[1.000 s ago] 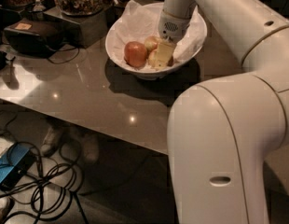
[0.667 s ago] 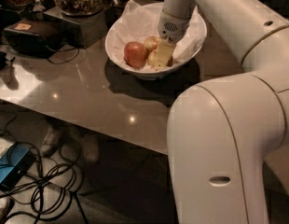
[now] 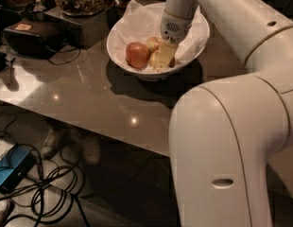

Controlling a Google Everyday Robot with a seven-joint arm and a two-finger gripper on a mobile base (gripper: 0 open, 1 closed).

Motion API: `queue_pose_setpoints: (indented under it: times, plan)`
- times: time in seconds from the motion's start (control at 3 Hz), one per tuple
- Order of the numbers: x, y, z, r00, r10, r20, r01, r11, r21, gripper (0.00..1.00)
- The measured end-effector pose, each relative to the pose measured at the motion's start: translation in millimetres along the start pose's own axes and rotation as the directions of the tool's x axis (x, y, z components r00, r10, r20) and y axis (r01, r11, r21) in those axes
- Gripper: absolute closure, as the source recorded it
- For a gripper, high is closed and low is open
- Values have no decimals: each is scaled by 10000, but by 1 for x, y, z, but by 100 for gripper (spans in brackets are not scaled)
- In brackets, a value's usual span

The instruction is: Pick apple from white bowl

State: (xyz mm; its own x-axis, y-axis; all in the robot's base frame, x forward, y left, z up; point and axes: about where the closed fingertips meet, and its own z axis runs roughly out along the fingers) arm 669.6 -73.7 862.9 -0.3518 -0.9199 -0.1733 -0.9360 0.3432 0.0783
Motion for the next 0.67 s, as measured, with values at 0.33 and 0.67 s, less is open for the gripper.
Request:
queue_pose_setpoints:
  times: [0.33, 0.67]
  plan:
    - [-2, 9, -16, 9994, -142, 325, 123, 9983, 571, 100]
    - [0, 31, -36, 9969, -296, 735, 229, 9957, 900, 100]
